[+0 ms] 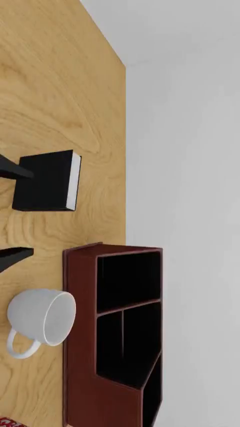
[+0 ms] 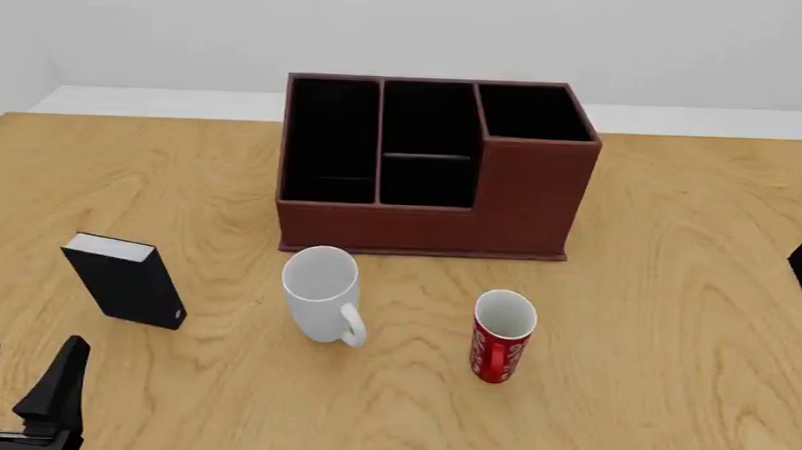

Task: Pick up the white mug and place it to the right of the caddy.

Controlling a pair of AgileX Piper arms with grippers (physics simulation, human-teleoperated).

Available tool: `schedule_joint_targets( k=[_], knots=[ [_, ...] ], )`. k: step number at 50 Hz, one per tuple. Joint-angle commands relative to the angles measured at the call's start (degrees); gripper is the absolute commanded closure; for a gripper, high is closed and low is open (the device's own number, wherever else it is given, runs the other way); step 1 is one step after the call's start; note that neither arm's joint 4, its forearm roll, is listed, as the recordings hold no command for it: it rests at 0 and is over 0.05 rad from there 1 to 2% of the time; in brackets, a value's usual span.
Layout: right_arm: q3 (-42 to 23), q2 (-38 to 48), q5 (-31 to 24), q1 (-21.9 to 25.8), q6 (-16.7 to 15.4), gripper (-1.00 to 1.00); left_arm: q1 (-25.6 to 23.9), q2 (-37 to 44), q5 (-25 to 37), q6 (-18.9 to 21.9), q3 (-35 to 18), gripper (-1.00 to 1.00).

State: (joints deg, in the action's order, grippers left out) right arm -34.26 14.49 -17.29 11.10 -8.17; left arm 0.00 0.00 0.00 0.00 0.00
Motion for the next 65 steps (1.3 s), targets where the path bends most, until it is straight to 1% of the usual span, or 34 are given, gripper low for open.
schedule_joint_targets(
  k=[1,4,7,9,11,14,21,26,32,35,38,39,42,46,51,56,58,65],
  knots=[
    [-10.26,8.12,-3.65,6.21,-2.86,-1.00,0.00,0.00,0.00,0.00,0.00,-1.00],
    [-11.61,10.67,-3.46,7.91,-4.28,-1.00,0.00,0.00,0.00,0.00,0.00,-1.00],
    [-13.09,12.62,-3.47,9.01,-4.47,-1.00,0.00,0.00,0.00,0.00,0.00,-1.00],
    [-14.16,13.75,-3.29,10.16,-5.58,-1.00,0.00,0.00,0.00,0.00,0.00,-1.00],
    [-15.19,15.09,-3.53,10.98,-5.36,-1.00,0.00,0.00,0.00,0.00,0.00,-1.00],
    [-16.18,16.72,-3.29,12.19,-6.52,-1.00,0.00,0.00,0.00,0.00,0.00,-1.00],
    [-17.98,20.46,-2.68,13.92,-7.51,-1.00,0.00,0.00,0.00,0.00,0.00,-1.00],
    [-18.57,22.68,-1.98,15.06,-7.57,-1.00,0.00,0.00,0.00,0.00,0.00,-1.00],
    [-17.51,25.54,0.16,16.52,-7.89,-1.00,0.00,0.00,0.00,0.00,0.00,-1.00],
    [-17.12,27.61,1.35,17.89,-8.47,-1.00,0.00,0.00,0.00,0.00,0.00,-1.00],
    [-16.46,29.26,2.63,18.52,-9.76,-1.00,0.00,0.00,0.00,0.00,0.00,-1.00],
    [-16.48,29.62,2.91,18.74,-9.49,-1.00,0.00,0.00,0.00,0.00,0.00,-1.00],
    [-16.53,31.42,3.69,19.68,-10.11,-1.00,0.00,0.00,0.00,0.00,0.00,-1.00],
    [-18.94,34.02,3.08,20.73,-8.65,-1.00,0.00,0.00,0.00,0.00,0.00,-1.00],
    [-20.10,36.14,3.69,21.81,-8.61,-1.00,0.00,0.00,0.00,0.00,0.00,-1.00],
    [-20.67,39.23,4.71,23.52,-7.69,-1.00,0.00,0.00,0.00,0.00,0.00,-1.00],
    [-20.47,39.73,5.49,23.54,-7.87,-1.00,0.00,0.00,0.00,0.00,0.00,-1.00],
    [-20.25,43.16,7.26,24.67,-5.75,-1.00,0.00,0.00,0.00,0.00,0.00,-1.00]
  ],
)
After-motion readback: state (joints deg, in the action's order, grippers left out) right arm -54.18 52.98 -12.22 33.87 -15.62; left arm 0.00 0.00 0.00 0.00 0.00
